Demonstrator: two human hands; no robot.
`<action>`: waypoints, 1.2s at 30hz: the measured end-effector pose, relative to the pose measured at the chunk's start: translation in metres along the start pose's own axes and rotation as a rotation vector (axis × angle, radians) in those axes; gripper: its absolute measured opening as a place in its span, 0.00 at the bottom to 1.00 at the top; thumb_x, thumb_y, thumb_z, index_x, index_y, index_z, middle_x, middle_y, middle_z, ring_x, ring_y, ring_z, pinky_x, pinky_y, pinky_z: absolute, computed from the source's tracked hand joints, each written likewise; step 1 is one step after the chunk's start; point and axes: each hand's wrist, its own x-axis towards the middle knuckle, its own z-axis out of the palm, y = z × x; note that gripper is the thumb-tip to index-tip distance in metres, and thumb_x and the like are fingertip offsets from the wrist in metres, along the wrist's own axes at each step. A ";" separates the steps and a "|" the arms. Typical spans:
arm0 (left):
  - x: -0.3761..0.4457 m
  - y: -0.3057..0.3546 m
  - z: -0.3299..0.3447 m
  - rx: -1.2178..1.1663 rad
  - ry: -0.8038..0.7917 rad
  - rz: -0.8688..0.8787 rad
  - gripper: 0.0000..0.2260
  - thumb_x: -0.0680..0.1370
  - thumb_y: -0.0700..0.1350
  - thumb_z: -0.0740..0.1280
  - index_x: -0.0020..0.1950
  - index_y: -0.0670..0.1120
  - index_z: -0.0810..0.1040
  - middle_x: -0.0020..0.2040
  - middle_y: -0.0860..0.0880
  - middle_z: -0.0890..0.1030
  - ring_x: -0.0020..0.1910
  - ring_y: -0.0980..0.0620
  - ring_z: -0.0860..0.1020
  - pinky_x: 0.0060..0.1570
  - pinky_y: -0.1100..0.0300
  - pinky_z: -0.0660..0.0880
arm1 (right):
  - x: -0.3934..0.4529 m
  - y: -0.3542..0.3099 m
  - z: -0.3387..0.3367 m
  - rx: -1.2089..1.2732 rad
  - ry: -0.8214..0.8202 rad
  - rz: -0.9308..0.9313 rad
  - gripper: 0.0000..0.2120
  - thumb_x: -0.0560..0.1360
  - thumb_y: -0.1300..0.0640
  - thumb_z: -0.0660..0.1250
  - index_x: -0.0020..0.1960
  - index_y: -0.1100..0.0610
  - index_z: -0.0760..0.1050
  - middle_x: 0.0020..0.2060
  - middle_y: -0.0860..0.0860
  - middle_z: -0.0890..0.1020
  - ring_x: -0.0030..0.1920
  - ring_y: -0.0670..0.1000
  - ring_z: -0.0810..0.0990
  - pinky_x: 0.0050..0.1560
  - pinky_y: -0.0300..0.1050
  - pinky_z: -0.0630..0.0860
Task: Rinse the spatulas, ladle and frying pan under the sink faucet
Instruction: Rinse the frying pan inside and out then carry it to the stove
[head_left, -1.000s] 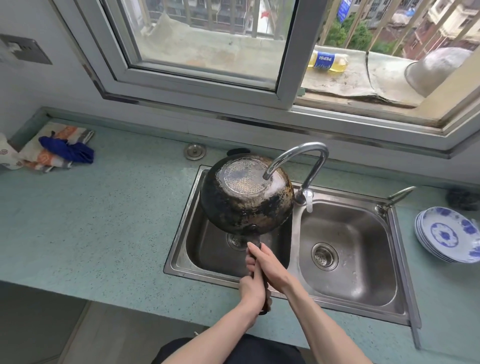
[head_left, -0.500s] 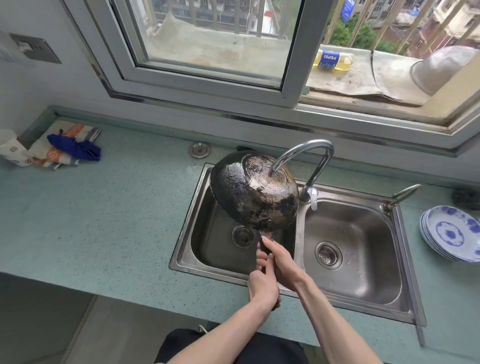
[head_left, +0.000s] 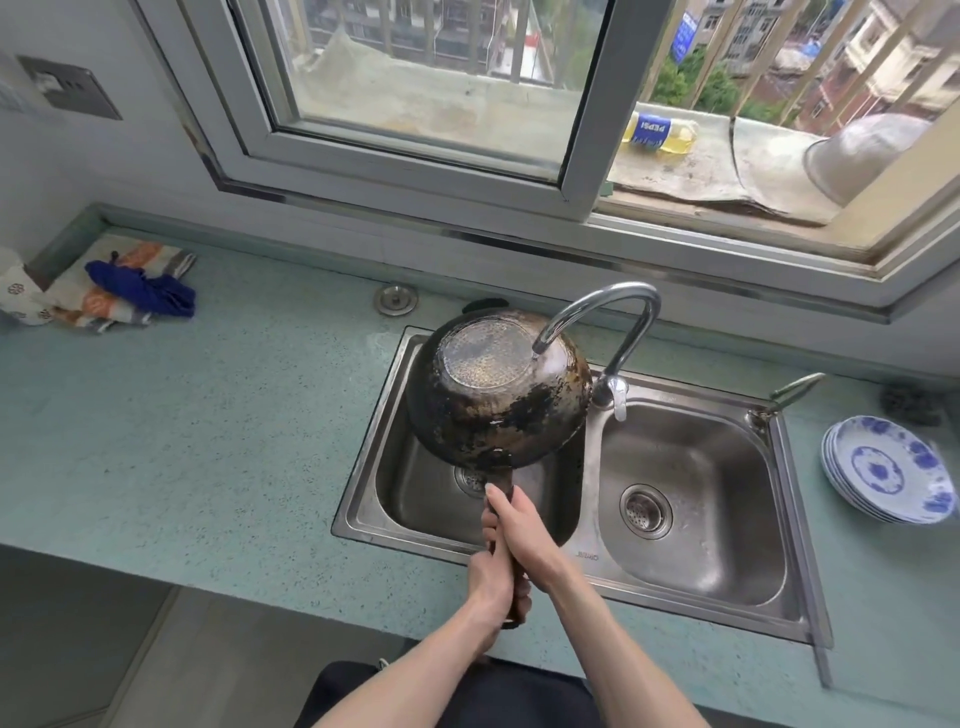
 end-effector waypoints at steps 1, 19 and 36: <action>0.000 -0.001 -0.001 -0.010 -0.010 -0.001 0.23 0.84 0.56 0.56 0.39 0.40 0.74 0.26 0.44 0.73 0.21 0.49 0.71 0.24 0.63 0.67 | 0.001 0.001 0.001 -0.021 0.015 0.002 0.11 0.84 0.48 0.61 0.53 0.55 0.64 0.34 0.49 0.67 0.33 0.46 0.65 0.36 0.42 0.67; 0.002 -0.003 -0.038 -0.064 -0.034 -0.037 0.26 0.84 0.61 0.52 0.40 0.42 0.72 0.25 0.46 0.69 0.20 0.50 0.66 0.23 0.63 0.64 | 0.015 0.020 0.035 -0.240 0.086 -0.058 0.15 0.83 0.45 0.61 0.56 0.57 0.69 0.37 0.48 0.74 0.38 0.47 0.73 0.46 0.47 0.77; -0.020 -0.001 -0.075 -0.093 -0.193 0.099 0.17 0.82 0.54 0.66 0.44 0.40 0.75 0.31 0.42 0.77 0.22 0.51 0.69 0.23 0.63 0.64 | 0.001 0.014 0.049 0.045 0.001 -0.098 0.14 0.85 0.47 0.61 0.49 0.56 0.64 0.31 0.50 0.71 0.31 0.49 0.69 0.33 0.45 0.72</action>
